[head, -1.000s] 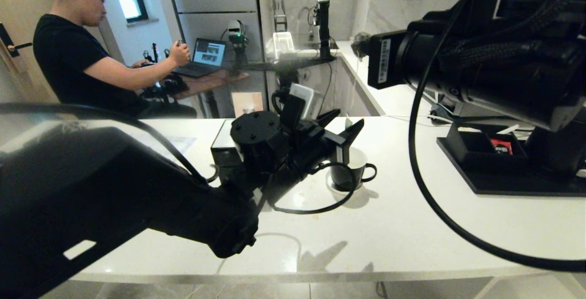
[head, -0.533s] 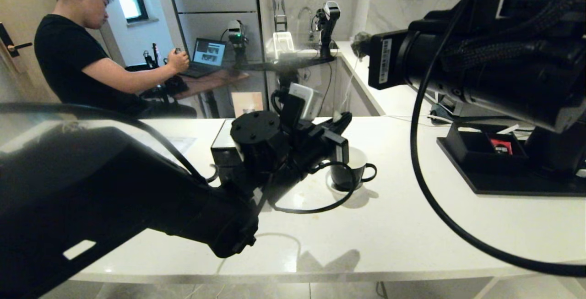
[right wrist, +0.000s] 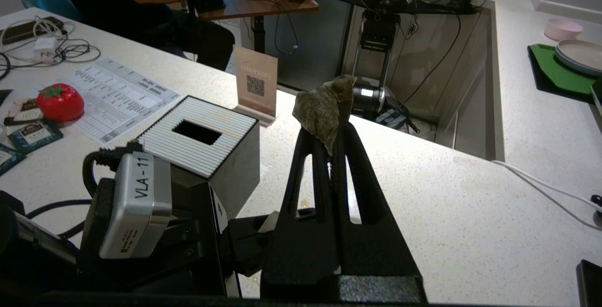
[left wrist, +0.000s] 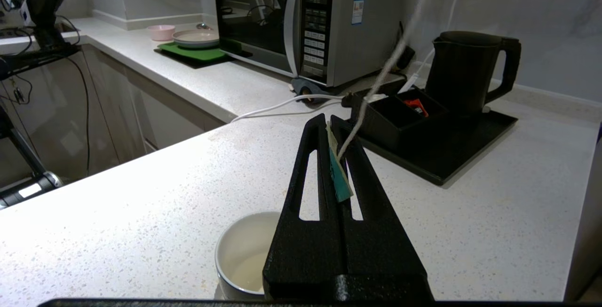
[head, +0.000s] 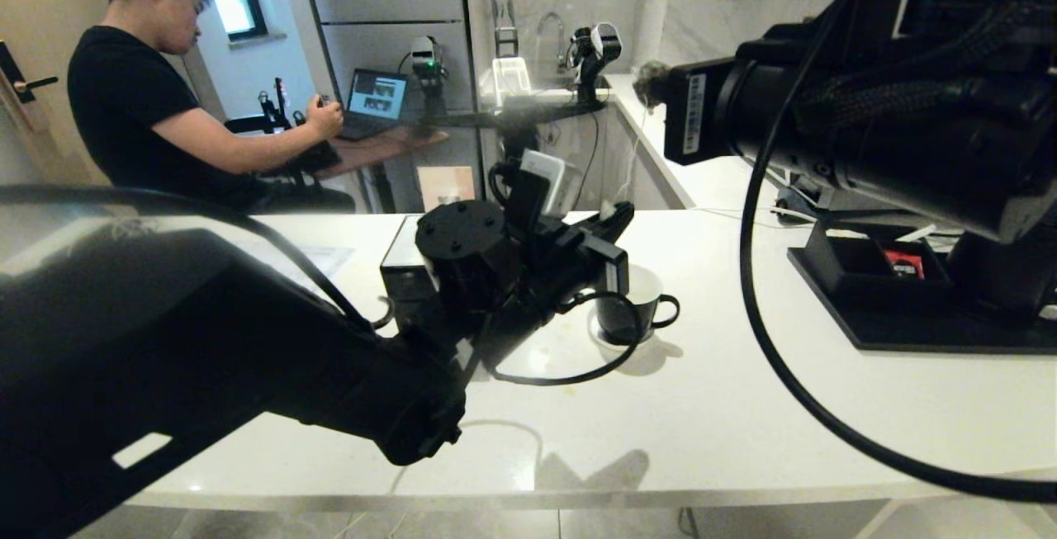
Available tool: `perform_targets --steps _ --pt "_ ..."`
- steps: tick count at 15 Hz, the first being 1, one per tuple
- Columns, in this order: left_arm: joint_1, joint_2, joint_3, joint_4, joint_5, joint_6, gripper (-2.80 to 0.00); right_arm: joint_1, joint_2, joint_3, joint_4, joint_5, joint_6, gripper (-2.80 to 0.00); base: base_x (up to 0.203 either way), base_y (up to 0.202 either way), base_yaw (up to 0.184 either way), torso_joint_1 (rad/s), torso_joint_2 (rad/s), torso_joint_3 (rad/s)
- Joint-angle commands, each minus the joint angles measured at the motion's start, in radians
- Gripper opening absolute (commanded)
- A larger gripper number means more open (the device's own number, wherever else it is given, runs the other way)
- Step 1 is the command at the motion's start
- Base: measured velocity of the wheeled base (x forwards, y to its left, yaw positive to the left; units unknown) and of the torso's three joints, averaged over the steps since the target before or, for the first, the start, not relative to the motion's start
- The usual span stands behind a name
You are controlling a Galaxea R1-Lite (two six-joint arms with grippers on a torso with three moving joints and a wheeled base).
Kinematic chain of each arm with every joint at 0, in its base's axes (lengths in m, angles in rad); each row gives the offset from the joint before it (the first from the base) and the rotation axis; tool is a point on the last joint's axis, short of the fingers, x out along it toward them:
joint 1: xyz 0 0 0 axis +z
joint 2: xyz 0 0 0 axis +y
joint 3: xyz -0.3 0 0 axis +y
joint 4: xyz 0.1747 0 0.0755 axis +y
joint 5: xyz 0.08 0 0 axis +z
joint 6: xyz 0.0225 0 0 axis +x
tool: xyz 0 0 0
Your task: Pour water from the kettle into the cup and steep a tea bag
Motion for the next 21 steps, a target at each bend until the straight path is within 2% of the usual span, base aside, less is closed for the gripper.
perform_targets --steps 1,8,14,17,21 --pt "0.000 -0.003 0.000 -0.008 0.000 -0.002 -2.80 0.000 -0.001 0.020 -0.003 -0.002 -0.001 -2.80 0.000 0.000 0.000 0.000 0.00 0.000" --pt "-0.001 -0.021 0.003 -0.008 0.023 -0.002 -2.80 -0.016 0.008 0.091 -0.080 -0.001 0.008 -2.80 0.000 0.000 0.000 0.000 0.00 0.000" --pt "-0.011 -0.046 0.049 -0.009 0.023 0.000 -2.80 -0.111 0.045 0.080 -0.084 0.008 0.010 -2.80 0.000 0.000 0.000 0.000 0.00 0.000" --pt "-0.012 -0.058 0.062 -0.008 0.023 0.000 -2.80 -0.156 0.078 0.080 -0.138 0.010 0.013 -2.80 0.000 0.000 0.000 0.000 0.00 0.000" --pt "-0.019 -0.067 0.072 -0.008 0.023 0.000 -2.80 -0.164 0.102 0.090 -0.144 0.011 0.013 -2.80 0.000 0.000 0.000 0.000 0.00 0.000"
